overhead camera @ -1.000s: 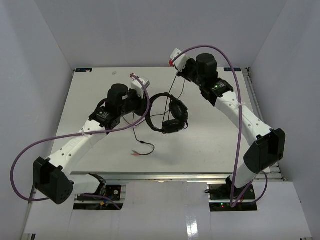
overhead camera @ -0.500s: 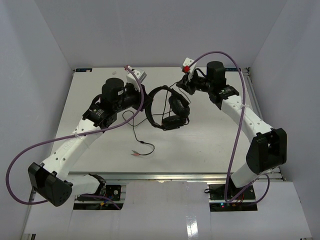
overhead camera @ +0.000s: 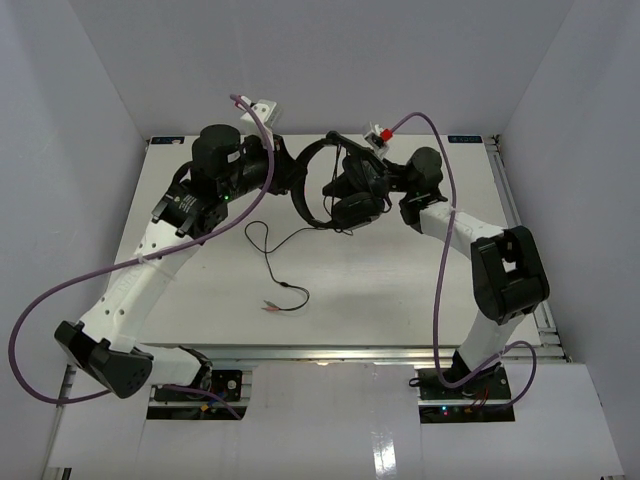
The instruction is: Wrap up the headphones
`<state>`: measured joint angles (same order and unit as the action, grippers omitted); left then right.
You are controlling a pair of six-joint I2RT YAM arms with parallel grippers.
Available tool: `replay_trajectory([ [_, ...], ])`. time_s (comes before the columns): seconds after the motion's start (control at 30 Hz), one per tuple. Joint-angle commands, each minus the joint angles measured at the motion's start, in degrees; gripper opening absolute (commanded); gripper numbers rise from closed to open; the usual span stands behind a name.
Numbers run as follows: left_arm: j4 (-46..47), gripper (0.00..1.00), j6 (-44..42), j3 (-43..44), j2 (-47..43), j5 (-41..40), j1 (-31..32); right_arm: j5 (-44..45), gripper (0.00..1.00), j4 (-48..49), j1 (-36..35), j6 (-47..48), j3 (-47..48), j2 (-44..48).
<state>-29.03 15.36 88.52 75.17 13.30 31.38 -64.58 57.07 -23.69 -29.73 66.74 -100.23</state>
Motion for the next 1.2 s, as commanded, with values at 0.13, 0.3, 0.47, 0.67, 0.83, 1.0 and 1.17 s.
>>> replay_trajectory([
  [0.13,2.94,0.0,4.99,7.61,-0.17,-0.3,0.94,-1.7,0.19,19.9,-3.95,-18.17,0.13,-4.81],
  [0.3,2.55,0.0,5.7,9.39,0.75,-0.44,1.06,-0.83,0.32,20.03,-5.47,-18.3,0.31,-5.91],
  [0.47,0.77,0.0,5.62,12.75,1.9,-3.7,1.06,-0.92,0.32,20.98,-7.19,-17.6,-3.13,-5.4],
  [0.67,-1.72,0.0,2.25,21.4,4.93,-15.35,1.06,-1.16,0.31,18.45,-7.94,-12.88,-15.6,0.98],
  [0.83,-0.84,0.0,-1.11,27.28,8.82,-23.74,0.93,-1.42,0.3,12.92,-8.6,-7.11,-21.7,7.23],
  [1.0,1.65,0.0,-1.99,30.26,12.74,-28.11,-0.17,-0.44,0.29,2.51,-9.0,1.75,-25.3,13.24],
  [1.17,3.35,0.0,-1.29,32.85,16.11,-30.14,-2.03,1.61,0.21,-7.31,-9.16,8.36,-26.75,18.21],
])
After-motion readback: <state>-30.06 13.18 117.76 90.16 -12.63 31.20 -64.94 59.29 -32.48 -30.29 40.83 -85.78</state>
